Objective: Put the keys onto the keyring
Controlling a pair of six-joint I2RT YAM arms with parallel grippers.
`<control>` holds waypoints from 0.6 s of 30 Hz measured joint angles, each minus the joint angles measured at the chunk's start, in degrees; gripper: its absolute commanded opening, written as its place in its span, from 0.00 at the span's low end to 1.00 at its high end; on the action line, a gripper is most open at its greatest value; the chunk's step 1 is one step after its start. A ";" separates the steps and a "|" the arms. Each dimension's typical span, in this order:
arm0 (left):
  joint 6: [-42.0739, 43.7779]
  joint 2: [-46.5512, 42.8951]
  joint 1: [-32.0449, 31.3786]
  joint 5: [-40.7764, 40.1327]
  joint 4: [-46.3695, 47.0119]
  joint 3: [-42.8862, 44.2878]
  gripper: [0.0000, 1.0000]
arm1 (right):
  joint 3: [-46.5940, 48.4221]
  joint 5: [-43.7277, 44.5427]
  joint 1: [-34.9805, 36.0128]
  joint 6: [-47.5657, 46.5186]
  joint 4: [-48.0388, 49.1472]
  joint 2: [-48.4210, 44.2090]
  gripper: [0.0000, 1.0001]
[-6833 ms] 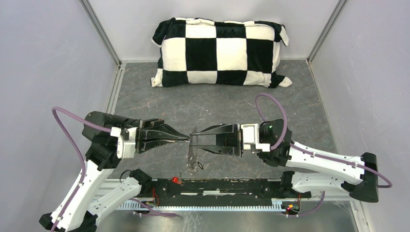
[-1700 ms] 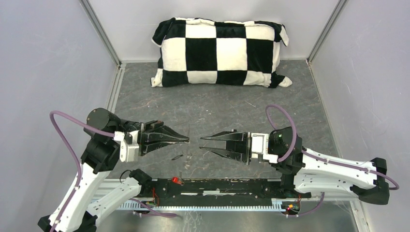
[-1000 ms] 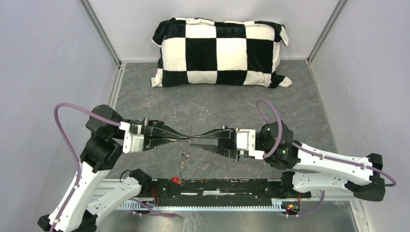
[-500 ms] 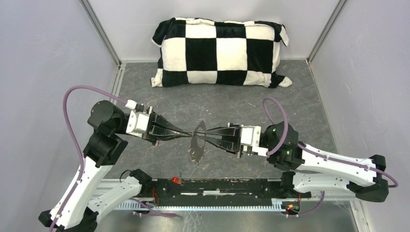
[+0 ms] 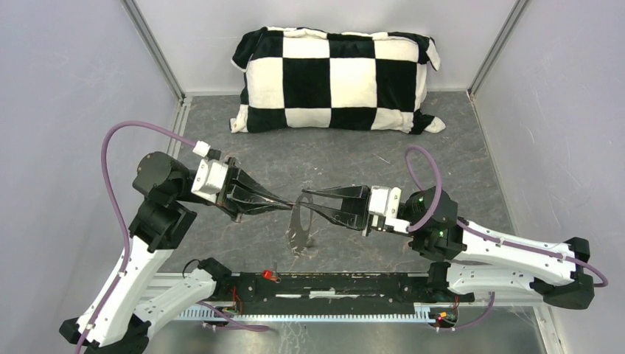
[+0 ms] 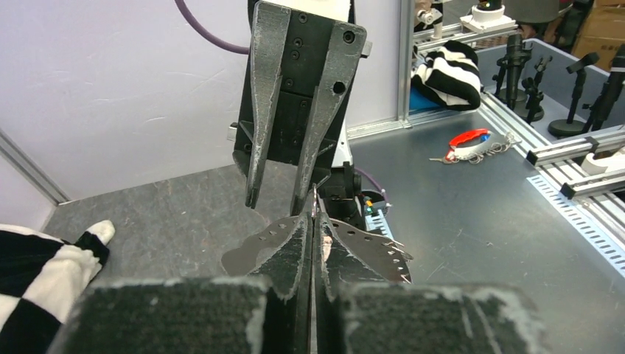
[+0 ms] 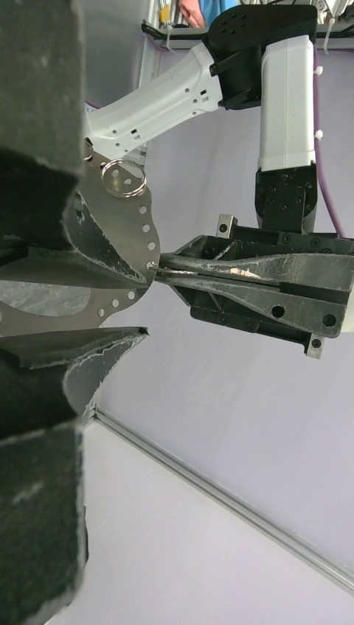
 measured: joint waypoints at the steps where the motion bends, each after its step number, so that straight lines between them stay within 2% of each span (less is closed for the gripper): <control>1: -0.52 0.09 0.00 0.20 0.13 0.07 0.02 | -0.02 0.00 0.00 0.15 0.02 0.00 0.30; 11: -3.82 1.25 0.00 1.16 0.55 0.17 0.02 | 0.00 -0.66 0.00 1.84 0.00 0.76 0.36; 18: -6.05 1.44 0.00 0.87 0.98 0.37 0.02 | 0.00 -2.16 -0.04 2.23 0.02 0.70 0.35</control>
